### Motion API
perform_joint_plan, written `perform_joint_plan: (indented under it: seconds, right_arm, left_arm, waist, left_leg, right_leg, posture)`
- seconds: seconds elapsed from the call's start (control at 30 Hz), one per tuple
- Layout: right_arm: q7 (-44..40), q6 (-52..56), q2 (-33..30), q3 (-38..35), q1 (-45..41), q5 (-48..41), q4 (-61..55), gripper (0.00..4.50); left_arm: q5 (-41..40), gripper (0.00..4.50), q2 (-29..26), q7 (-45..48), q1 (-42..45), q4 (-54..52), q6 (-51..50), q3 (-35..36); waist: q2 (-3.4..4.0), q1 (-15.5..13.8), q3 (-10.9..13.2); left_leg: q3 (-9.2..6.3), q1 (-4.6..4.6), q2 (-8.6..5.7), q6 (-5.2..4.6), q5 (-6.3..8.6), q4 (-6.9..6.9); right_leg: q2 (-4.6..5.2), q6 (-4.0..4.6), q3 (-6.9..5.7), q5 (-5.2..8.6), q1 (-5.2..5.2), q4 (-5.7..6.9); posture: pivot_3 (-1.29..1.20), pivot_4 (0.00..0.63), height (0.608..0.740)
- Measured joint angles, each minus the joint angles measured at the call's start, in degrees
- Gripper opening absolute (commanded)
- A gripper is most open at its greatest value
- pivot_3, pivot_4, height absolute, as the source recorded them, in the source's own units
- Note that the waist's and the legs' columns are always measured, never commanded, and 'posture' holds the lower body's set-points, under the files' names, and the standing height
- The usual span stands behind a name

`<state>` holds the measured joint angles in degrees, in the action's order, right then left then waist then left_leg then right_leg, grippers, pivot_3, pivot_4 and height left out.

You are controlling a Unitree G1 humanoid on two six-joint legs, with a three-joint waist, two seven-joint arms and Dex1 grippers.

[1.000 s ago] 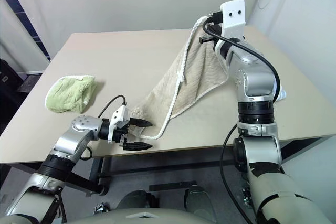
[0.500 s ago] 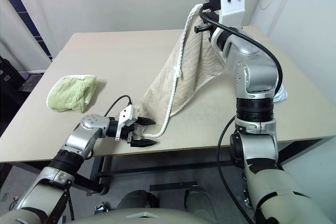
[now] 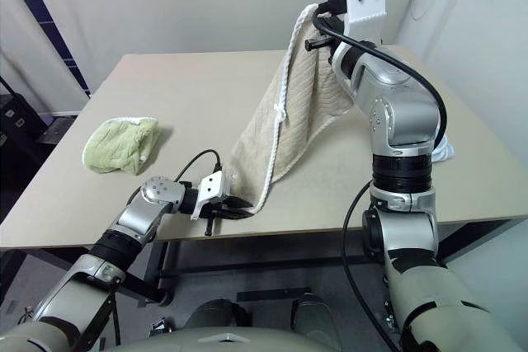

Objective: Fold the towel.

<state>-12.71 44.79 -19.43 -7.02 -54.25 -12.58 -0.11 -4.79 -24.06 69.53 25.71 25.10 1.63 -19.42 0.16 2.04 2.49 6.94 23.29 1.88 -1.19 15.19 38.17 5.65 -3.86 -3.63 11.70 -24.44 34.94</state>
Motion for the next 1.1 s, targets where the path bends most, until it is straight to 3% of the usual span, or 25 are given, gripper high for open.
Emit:
perform_joint_plan:
  seconds: [0.2, 0.33, 0.43, 0.57, 0.8, 1.1]
  right_arm:
    - [-0.1, 0.0, -0.2, 0.1, 0.1, 0.0, 0.0, 0.0]
    - [-0.4, -0.1, -0.2, 0.1, 0.1, 0.0, 0.0, 0.0]
    - [-0.6, -0.1, -0.5, -0.3, 0.9, 0.0, 0.0, 0.0]
    - [-1.2, -0.3, -2.1, -1.0, 2.7, 0.0, 0.3, 0.0]
    - [-2.8, -2.1, -7.3, -3.9, 7.4, 0.0, 2.0, 0.0]
    - [-4.9, -13.3, -9.9, -4.0, 8.4, 2.4, 19.4, 0.0]
  left_arm:
    - [-0.3, 0.05, 0.0, 0.3, 1.2, 0.8, -1.1, 0.2]
    - [-4.6, 0.05, -0.4, 2.7, 1.2, -0.8, -9.0, 1.9]
    - [-11.3, 0.05, -3.4, 5.5, 2.5, -3.1, -20.2, 6.5]
    - [-17.9, 0.05, -6.3, 4.9, 9.2, -2.0, -26.8, 15.9]
    - [-21.9, 0.05, -6.4, -3.1, 22.0, 17.0, -28.2, 28.2]
    - [-17.5, 0.05, -1.2, -25.7, 41.8, 45.2, -9.1, 34.6]
  waist:
    - [0.11, 0.1, 0.0]
    - [0.06, 0.4, 0.0]
    - [0.01, 0.6, 0.1]
    - [0.02, 0.4, 0.1]
    - [-0.16, 0.3, 0.2]
    - [-0.25, 0.5, 0.3]
  left_leg:
    - [-0.06, -0.01, 0.02, 0.0, 0.0, -0.03]
    - [-0.06, 0.09, 0.01, -0.01, -0.01, -0.02]
    - [-0.1, 0.35, 0.01, -0.2, -0.13, -0.01]
    - [-0.17, 0.84, -0.06, -0.25, -0.12, -0.02]
    - [-0.18, 0.96, -0.18, -0.39, -0.04, 0.02]
    - [-0.14, 0.86, -0.29, -0.39, -0.04, 0.03]
  right_leg:
    - [-0.01, 0.03, -0.11, -0.02, -0.03, 0.07]
    - [-0.03, 0.02, -0.11, -0.02, -0.17, 0.07]
    - [-0.13, 0.07, -0.05, -0.04, -0.5, 0.19]
    - [-0.14, -0.27, -0.07, 0.0, -0.87, 0.23]
    - [-0.12, -0.5, -0.07, 0.05, -0.86, 0.12]
    - [-0.12, -0.53, -0.06, 0.03, -0.77, 0.13]
  posture:
    - [0.0, 0.0, 0.74]
    - [0.0, 0.0, 0.74]
    - [0.0, 0.0, 0.74]
    - [0.0, 0.0, 0.74]
    - [0.0, 0.0, 0.74]
    - [0.0, 0.0, 0.74]
